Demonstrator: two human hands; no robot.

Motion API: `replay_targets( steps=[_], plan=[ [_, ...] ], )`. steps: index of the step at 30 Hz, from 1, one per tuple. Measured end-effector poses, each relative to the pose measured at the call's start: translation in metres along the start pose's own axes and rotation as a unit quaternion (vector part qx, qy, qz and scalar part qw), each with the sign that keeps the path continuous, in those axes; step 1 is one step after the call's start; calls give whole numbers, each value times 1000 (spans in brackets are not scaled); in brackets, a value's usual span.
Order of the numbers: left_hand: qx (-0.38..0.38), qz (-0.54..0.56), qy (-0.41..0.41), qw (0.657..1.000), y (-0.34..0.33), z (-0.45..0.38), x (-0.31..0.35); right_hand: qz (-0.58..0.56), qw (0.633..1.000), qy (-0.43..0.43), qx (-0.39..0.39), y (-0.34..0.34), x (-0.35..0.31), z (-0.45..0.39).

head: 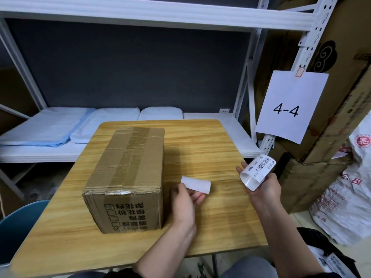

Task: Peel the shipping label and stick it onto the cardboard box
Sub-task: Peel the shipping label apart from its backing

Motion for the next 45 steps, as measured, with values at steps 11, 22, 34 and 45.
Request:
replay_targets(
  steps=[11,22,34,45],
  plan=[
    [-36,-48,-10,998,-12,3,4,56,995,10,-81,-26,3,13],
    [-79,-168,-62,981,-33,7,11,90,991,23,-99,-34,2,17],
    [-68,-297,-77,949,-36,-2,5,110,990,25,-89,-32,6,12],
    [-127,-175,-34,976,-44,0,-4,115,990,26,-81,-24,-4,16]
  ],
)
Point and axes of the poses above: each hand's wrist, its own z-axis away from the middle knuckle, its own y-axis out of the back of the hand, x = y × z, the point moved 10 cm from there along -z, towards the middle knuckle, and after that the axes turned 13 degrees about y, right-handed, at the moved point
